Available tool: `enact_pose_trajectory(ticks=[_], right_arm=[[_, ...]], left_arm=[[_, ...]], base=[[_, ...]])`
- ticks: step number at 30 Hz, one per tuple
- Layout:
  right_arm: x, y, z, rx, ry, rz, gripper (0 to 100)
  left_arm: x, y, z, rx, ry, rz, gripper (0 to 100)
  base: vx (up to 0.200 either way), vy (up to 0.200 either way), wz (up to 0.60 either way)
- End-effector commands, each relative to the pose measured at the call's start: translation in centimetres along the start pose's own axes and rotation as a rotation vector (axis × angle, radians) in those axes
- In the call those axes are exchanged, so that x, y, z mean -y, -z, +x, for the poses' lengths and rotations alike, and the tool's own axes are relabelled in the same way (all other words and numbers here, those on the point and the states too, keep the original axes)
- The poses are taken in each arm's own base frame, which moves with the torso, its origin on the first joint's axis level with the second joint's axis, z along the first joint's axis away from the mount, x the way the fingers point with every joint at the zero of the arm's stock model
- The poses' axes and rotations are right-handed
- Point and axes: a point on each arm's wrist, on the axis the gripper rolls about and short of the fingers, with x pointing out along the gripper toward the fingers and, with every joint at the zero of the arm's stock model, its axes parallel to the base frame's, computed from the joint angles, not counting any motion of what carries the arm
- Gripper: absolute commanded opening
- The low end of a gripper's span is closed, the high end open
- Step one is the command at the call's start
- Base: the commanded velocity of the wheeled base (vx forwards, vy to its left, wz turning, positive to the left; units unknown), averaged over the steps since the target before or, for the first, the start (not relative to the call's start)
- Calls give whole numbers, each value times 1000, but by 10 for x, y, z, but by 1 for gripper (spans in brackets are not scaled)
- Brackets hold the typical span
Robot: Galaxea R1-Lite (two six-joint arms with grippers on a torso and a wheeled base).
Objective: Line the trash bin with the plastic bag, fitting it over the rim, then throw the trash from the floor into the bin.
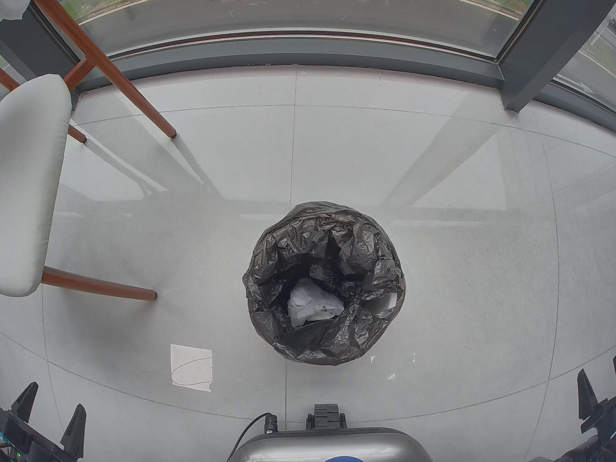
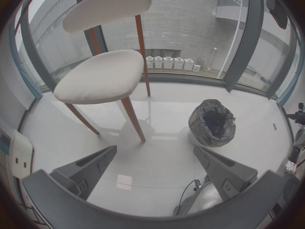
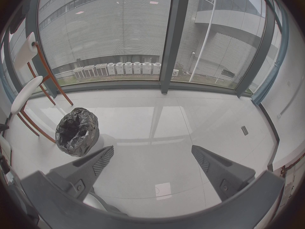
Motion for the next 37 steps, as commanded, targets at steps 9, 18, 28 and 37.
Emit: enact_pose_trajectory(ticks=[9, 18, 28, 37], right_arm=[[4, 9, -7, 97, -131, -30, 100], [3, 9, -7, 97, -144, -37, 100], [3, 9, -7, 96, -155, -36, 100], [3, 9, -7, 96, -161, -36, 100]], left_arm=[[1, 10, -7, 85, 17, 21, 100], [1, 9, -7, 85, 5, 11, 100], [1, 9, -7, 86, 5, 1, 100], [1, 9, -7, 88, 4, 0, 100]], base=[[0, 0, 0], [0, 0, 0], [0, 0, 0], [0, 0, 0]])
